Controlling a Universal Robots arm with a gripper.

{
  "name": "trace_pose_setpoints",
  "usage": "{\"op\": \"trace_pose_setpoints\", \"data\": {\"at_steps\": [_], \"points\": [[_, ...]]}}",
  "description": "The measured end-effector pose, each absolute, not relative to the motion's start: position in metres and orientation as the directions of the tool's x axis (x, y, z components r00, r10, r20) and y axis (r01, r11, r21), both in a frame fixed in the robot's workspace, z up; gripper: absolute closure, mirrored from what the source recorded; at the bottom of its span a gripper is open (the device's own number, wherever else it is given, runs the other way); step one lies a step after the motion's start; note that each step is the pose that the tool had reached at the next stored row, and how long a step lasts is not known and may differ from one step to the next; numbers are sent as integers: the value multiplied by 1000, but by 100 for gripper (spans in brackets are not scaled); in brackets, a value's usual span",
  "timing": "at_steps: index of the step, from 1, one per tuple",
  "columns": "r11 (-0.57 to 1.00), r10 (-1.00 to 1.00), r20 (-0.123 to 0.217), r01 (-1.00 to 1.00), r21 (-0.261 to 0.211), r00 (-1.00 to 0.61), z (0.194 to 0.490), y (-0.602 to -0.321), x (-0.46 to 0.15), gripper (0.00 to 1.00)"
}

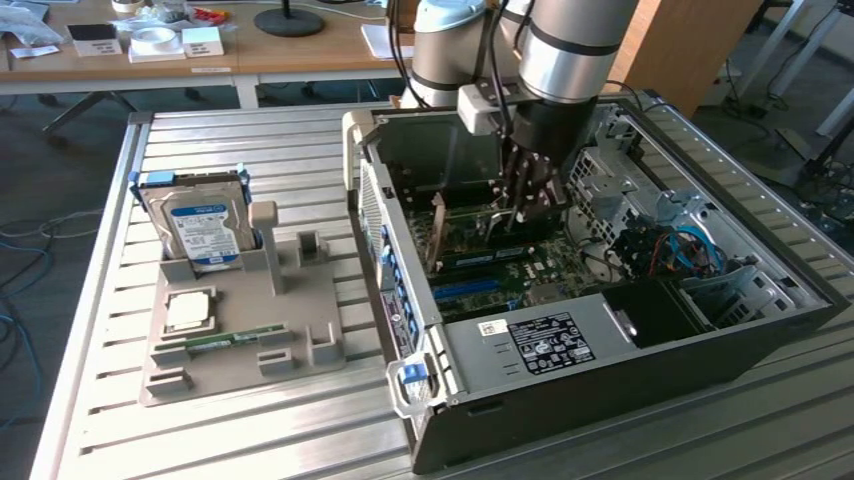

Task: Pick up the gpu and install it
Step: 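Insert the gpu into the slot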

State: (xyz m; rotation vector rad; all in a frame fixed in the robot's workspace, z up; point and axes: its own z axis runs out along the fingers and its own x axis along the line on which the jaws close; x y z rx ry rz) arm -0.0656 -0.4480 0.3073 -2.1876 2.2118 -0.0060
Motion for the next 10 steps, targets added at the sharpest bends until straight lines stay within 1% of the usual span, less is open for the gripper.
{"op": "trace_pose_setpoints", "data": {"at_steps": [10], "points": [[11, -1000, -19, -1000, -24, -11, 305, -448, -66, 73]]}}
